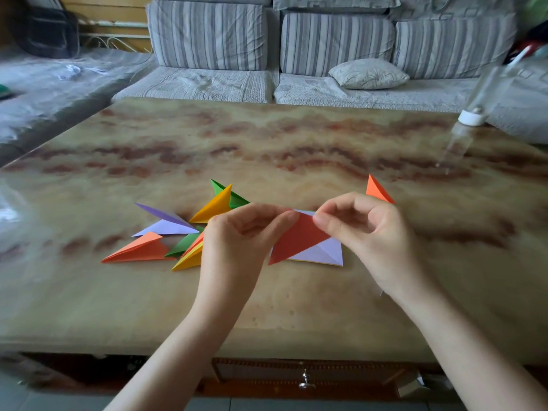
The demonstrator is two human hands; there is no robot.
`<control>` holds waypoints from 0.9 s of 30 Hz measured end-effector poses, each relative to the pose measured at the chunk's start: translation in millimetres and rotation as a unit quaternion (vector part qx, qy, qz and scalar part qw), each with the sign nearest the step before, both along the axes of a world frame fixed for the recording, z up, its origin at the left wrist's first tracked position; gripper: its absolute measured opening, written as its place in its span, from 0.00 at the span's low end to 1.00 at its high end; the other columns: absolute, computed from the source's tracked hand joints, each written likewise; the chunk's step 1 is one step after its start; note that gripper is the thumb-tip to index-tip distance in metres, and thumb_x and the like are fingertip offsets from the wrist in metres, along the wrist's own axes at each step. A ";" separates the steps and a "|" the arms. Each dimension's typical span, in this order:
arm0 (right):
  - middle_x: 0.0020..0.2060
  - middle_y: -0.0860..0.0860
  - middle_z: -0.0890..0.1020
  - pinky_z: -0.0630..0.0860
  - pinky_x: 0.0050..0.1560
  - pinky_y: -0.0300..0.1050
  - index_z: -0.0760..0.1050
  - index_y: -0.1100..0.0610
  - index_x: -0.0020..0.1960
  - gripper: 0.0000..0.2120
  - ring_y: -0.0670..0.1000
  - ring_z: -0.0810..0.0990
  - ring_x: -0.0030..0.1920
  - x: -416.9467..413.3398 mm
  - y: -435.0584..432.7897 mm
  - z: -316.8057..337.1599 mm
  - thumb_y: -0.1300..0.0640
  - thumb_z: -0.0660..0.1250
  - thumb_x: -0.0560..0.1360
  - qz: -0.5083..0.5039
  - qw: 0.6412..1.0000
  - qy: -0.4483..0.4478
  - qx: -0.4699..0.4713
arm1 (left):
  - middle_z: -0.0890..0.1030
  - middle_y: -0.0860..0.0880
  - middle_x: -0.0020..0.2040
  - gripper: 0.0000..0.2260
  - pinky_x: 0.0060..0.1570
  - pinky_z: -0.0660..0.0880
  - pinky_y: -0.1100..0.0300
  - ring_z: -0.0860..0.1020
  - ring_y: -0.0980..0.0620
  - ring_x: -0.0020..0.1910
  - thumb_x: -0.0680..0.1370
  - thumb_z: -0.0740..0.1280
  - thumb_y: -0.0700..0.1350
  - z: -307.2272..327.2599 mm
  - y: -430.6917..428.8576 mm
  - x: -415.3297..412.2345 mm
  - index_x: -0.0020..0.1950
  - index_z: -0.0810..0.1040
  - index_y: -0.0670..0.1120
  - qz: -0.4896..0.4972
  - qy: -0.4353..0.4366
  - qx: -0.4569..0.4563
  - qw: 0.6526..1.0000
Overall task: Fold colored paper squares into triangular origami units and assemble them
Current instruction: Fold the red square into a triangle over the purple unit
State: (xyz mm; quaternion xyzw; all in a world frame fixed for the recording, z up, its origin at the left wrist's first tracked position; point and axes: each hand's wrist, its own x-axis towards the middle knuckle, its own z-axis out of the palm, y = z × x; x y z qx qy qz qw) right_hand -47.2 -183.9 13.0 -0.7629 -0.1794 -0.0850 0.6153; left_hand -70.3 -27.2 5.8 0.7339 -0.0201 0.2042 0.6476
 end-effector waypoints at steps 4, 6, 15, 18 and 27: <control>0.35 0.48 0.83 0.71 0.44 0.30 0.80 0.52 0.39 0.06 0.40 0.79 0.37 -0.1 -1.8 2.5 0.62 0.73 0.69 0.025 0.997 -0.018 -0.071 | 0.82 0.64 0.32 0.12 0.35 0.71 0.76 0.79 0.67 0.32 0.70 0.74 0.40 0.8 0.6 -3.3 0.35 0.81 0.57 -0.004 -0.008 0.092 0.996; 0.35 0.46 0.83 0.73 0.45 0.31 0.80 0.51 0.37 0.08 0.41 0.80 0.38 1.1 -2.1 0.8 0.63 0.73 0.69 0.019 0.998 -0.003 -0.065 | 0.82 0.64 0.32 0.11 0.35 0.71 0.76 0.80 0.67 0.32 0.69 0.74 0.40 0.5 -1.1 -4.0 0.35 0.81 0.57 -0.011 -0.007 0.097 0.995; 0.35 0.47 0.82 0.75 0.46 0.43 0.80 0.54 0.40 0.02 0.46 0.79 0.38 6.4 -5.9 -2.7 0.58 0.72 0.70 0.015 0.999 0.043 -0.007 | 0.83 0.61 0.35 0.10 0.35 0.71 0.76 0.80 0.65 0.32 0.69 0.75 0.40 -0.9 -0.8 -4.5 0.35 0.82 0.55 -0.009 0.020 0.108 0.994; 0.36 0.46 0.83 0.75 0.47 0.42 0.81 0.53 0.41 0.07 0.44 0.80 0.40 3.7 -4.6 -2.2 0.49 0.73 0.67 0.033 0.999 0.025 -0.024 | 0.83 0.59 0.34 0.05 0.37 0.75 0.71 0.80 0.64 0.32 0.69 0.75 0.42 -2.9 -0.2 -4.1 0.37 0.84 0.52 -0.003 0.025 0.140 0.990; 0.32 0.46 0.83 0.75 0.43 0.44 0.81 0.52 0.36 0.06 0.44 0.78 0.35 5.5 2.4 -7.4 0.60 0.72 0.71 -0.035 0.999 0.027 0.003 | 0.82 0.62 0.32 0.06 0.33 0.68 0.78 0.79 0.67 0.30 0.69 0.75 0.41 2.8 1.0 -3.7 0.37 0.84 0.52 -0.038 0.066 0.116 0.990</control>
